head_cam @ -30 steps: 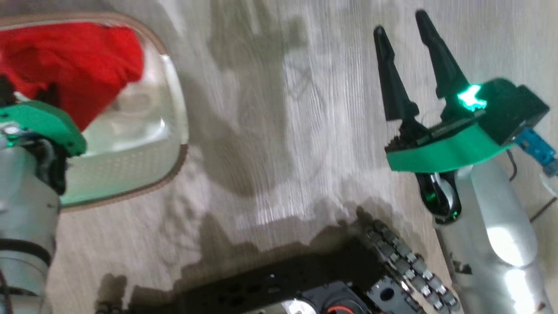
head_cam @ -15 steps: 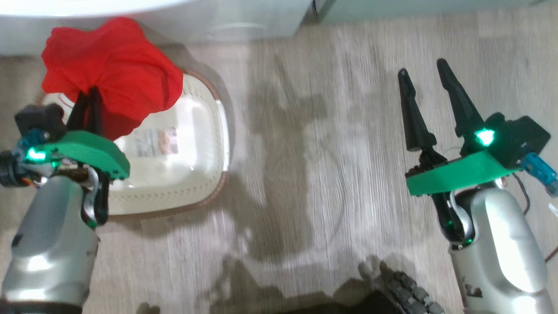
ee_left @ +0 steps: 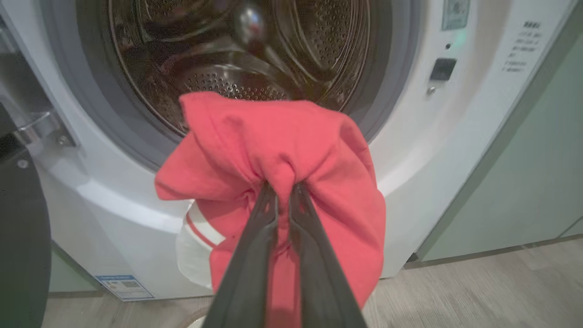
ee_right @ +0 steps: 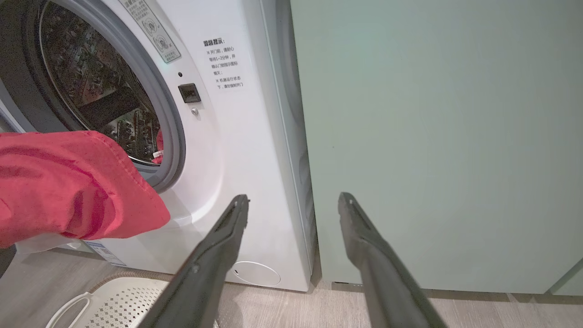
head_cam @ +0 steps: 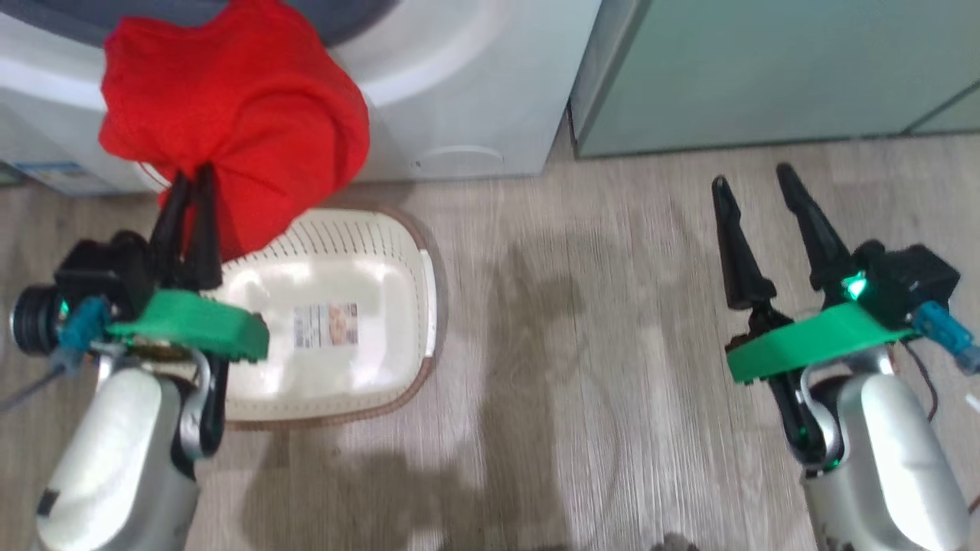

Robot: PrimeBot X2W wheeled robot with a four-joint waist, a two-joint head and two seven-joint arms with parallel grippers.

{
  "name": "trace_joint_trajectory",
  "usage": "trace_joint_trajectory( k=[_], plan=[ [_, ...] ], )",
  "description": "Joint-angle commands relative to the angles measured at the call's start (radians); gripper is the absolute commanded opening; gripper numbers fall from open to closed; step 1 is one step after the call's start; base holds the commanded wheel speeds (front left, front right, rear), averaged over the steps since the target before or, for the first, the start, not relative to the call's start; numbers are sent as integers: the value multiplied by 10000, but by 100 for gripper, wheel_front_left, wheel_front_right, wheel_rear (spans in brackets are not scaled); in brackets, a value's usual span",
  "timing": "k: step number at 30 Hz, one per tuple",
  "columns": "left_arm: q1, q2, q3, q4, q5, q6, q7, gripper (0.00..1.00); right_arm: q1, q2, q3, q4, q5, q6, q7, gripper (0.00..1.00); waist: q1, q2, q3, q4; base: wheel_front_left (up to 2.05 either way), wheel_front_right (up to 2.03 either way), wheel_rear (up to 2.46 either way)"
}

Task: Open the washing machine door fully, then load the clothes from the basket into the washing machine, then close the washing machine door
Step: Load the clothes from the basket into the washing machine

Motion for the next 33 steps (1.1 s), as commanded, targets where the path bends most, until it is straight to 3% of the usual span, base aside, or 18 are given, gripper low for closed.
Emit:
trace_joint_trajectory(
  k=[1,17,33],
  plan=[
    [92,386,317,-535,101,138,32,0,201,19,159,-321,-74,0,74,100,1,-1,-501,89,0,0,0],
    [2497,535,-9,-2310,279,869,515,0,1714,19,-61,-718,-132,0,692,100,1,-1,-2454,178,0,0,0],
    [2803,592,20,-2426,96,1027,692,0,2087,19,-176,-1132,-83,0,928,100,1,-1,-2704,271,0,0,0]
  ],
)
